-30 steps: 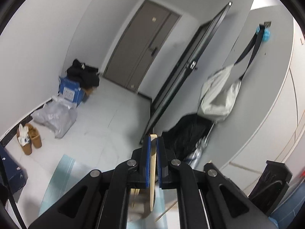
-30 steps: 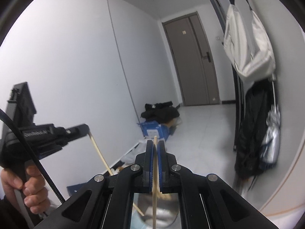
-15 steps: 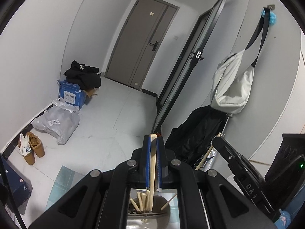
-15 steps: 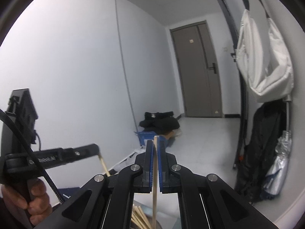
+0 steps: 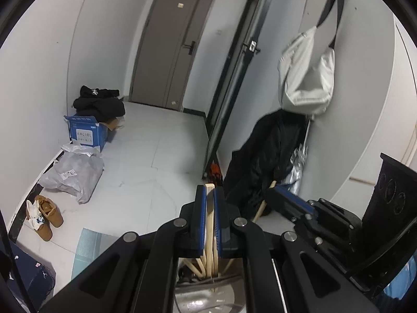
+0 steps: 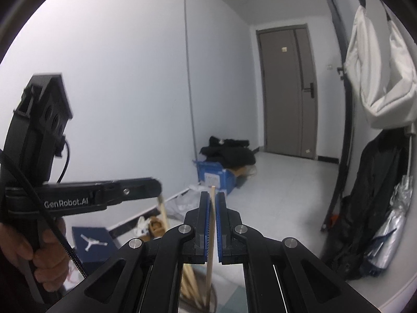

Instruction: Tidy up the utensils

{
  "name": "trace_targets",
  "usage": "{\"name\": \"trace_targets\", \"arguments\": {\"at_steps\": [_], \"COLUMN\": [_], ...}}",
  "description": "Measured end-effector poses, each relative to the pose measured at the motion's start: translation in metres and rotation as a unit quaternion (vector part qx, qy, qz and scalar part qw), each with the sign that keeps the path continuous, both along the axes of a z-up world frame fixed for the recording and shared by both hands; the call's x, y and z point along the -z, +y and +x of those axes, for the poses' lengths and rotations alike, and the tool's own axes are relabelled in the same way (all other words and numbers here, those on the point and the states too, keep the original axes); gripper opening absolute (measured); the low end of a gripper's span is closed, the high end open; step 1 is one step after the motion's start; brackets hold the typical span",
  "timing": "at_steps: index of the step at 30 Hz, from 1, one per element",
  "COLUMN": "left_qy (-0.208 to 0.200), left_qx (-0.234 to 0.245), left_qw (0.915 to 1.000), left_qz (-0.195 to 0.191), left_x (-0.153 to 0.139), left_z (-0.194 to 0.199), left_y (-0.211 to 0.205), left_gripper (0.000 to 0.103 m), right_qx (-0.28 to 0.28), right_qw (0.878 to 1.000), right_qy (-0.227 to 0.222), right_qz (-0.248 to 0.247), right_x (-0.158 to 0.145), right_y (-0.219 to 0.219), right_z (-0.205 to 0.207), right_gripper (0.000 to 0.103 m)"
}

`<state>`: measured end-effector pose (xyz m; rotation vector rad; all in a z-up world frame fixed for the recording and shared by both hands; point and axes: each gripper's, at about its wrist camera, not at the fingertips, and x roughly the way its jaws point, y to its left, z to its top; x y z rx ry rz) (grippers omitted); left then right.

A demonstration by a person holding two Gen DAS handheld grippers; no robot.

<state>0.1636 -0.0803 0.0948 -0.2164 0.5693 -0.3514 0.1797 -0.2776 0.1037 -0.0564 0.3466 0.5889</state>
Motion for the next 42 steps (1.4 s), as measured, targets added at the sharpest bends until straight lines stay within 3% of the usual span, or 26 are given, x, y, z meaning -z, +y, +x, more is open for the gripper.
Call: {"name": "trace_targets", "arguments": {"at_steps": [9, 12, 14, 16, 20, 22, 25, 34, 42], "left_qy": [0.067, 0.08, 0.085, 0.083, 0.066, 0.057, 0.043, 0.013, -0.013], "left_qx": [0.044, 0.031, 0.015, -0.003, -0.036, -0.055, -0.074, -0.116, -0.138], "left_qw": [0.9964, 0.9958, 0.9955, 0.9958, 0.9963, 0.9958, 0.995, 0.9919, 0.9892], "left_qz": [0.027, 0.032, 0.039, 0.04, 0.041, 0.047, 0.05, 0.051, 0.048], "left_x": [0.024, 0.026, 0.025, 0.021, 0.011, 0.005, 0.0, -0.009, -0.007], "left_z": [0.004, 0.0, -0.003, -0.008, -0.023, -0.033, -0.044, -0.075, -0.101], "left_y": [-0.008, -0.002, 0.003, 0.008, 0.017, 0.019, 0.021, 0.031, 0.036], "left_gripper": [0.003, 0.005, 0.019, 0.043, 0.059, 0.068, 0.083, 0.101, 0.102], "right_qx": [-0.004, 0.014, 0.022, 0.031, 0.046, 0.058, 0.068, 0.082, 0.104], "right_qw": [0.997, 0.996, 0.995, 0.993, 0.992, 0.991, 0.99, 0.991, 0.989], "right_qy": [0.074, 0.091, 0.1, 0.107, 0.111, 0.107, 0.104, 0.071, 0.05], "right_qz": [-0.009, 0.003, 0.013, 0.025, 0.046, 0.057, 0.069, 0.08, 0.089], "right_x": [0.042, 0.048, 0.049, 0.049, 0.044, 0.039, 0.031, 0.011, 0.007], "right_y": [0.001, -0.006, -0.011, -0.017, -0.025, -0.029, -0.03, -0.02, -0.02], "right_z": [-0.007, -0.014, -0.017, -0.023, -0.04, -0.052, -0.066, -0.114, -0.146], "right_gripper": [0.007, 0.008, 0.012, 0.02, 0.035, 0.047, 0.052, 0.076, 0.084]}}
